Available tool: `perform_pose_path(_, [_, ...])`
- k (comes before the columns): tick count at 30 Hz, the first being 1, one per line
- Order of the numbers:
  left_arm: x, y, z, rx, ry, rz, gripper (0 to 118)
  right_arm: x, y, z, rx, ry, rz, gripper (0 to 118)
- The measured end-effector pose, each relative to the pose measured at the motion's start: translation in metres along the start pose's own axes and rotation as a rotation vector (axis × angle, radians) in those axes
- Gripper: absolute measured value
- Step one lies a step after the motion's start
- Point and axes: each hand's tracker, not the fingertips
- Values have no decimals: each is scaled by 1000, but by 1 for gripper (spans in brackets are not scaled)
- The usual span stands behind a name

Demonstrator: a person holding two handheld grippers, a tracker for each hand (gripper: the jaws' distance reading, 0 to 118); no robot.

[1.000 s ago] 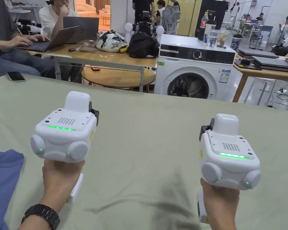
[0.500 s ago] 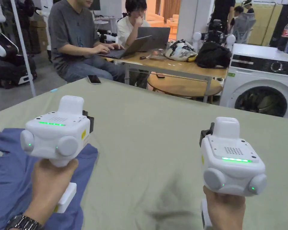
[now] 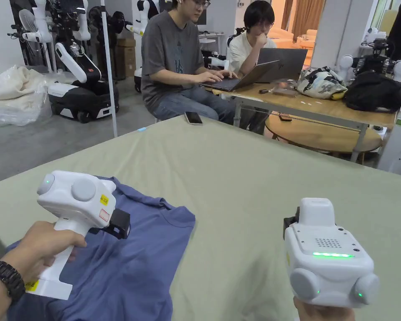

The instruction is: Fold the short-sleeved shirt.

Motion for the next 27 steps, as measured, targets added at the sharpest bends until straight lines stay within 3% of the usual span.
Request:
perform_pose_path(6, [0,-10,-55,-115,-15,60,73,11,-6,2,-22,-11,20,0])
perform_pose_path(8, [0,-14,-80,-129,6,50,69,15,-8,3,-27,-18,23,0])
perform_pose_path(10, [13,-17,-72,-50,75,1,28,19,-8,4,-32,-23,21,0])
perform_pose_path(11, [19,-18,-71,-45,89,-15,18,21,-9,6,-32,-25,19,0])
perform_pose_path(12, [26,-23,-66,-25,41,-32,18,23,-10,7,-29,-27,14,0])
perform_pose_path(13, [33,-25,-65,11,18,-51,0,24,-10,8,-28,-29,13,0])
perform_pose_path(14, [38,-28,-66,22,106,-91,0,26,-11,9,-28,-31,14,0])
perform_pose_path(17, [36,-33,-66,29,89,-98,0,31,-12,10,-34,-33,17,0])
perform_pose_path(24, [49,-10,17,309,-76,-5,0,58,-10,19,-31,-75,-29,0])
perform_pose_path(27, [85,10,59,407,-105,-94,0,73,-7,25,-27,-96,-57,0])
